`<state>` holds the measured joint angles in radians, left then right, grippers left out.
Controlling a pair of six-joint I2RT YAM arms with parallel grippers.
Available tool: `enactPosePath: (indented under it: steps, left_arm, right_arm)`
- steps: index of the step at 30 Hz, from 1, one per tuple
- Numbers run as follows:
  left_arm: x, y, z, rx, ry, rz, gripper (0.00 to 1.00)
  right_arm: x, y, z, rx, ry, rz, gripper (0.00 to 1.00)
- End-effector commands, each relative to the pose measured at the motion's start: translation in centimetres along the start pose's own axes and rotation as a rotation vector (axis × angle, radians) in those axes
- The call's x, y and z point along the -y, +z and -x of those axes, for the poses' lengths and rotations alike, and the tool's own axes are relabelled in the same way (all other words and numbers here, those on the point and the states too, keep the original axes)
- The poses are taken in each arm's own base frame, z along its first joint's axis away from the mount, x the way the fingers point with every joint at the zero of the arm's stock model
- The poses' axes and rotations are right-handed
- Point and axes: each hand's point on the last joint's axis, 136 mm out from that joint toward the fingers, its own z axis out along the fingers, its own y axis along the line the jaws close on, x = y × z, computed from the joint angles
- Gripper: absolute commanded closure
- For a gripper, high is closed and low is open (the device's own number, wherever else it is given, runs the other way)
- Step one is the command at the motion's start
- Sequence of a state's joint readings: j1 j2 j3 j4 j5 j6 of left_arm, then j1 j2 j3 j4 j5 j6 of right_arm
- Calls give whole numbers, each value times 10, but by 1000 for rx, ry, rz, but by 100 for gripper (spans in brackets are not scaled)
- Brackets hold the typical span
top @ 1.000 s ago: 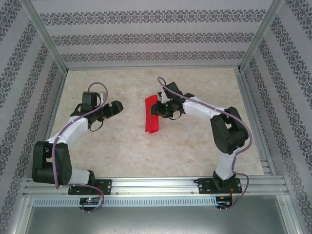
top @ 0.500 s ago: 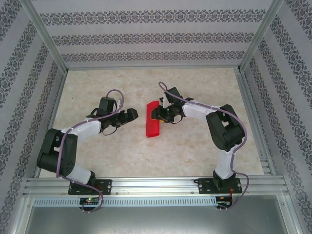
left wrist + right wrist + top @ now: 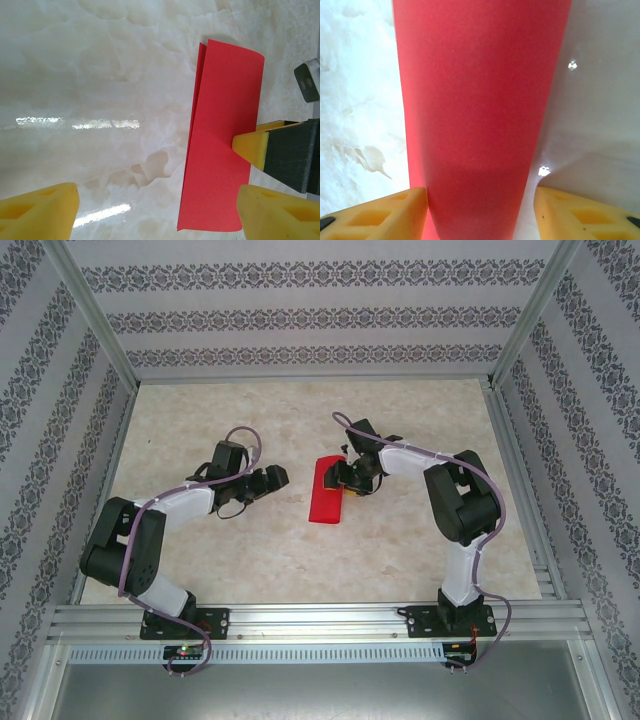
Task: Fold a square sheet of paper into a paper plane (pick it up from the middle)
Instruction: Fold the square sheet of paper in half at the center of the table, then hold the square sheet of paper at the center of the table.
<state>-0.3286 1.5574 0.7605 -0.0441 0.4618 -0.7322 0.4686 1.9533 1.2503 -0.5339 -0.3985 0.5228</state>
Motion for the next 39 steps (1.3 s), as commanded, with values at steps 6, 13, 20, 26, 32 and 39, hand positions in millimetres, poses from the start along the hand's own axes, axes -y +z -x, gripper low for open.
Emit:
enactPosePath:
  steps: [6,13,20,26,32,39]
  left_arm:
    - [33,2,14,52,80,-77,21]
    - [48,6,16,59,100,-110,25]
    - [57,21,13,26,127,-112,29]
    - [55,39,11,6,103,-117,40]
    - [47,53,9,-15,74,-97,48]
    - [40,62,7,-32,51,-80,55]
  right_arm:
    - [12,4,-2,-31,12,-49,46]
    - [24,15,-11,-90,8,-91,47]
    - [39,28,-23,-144,29,-165,47]
    - [59,36,-34,-180,15,-288,46]
    - [79,44,-44,-199,12,-418,45]
    - [94,53,-51,-216,45,-477,45]
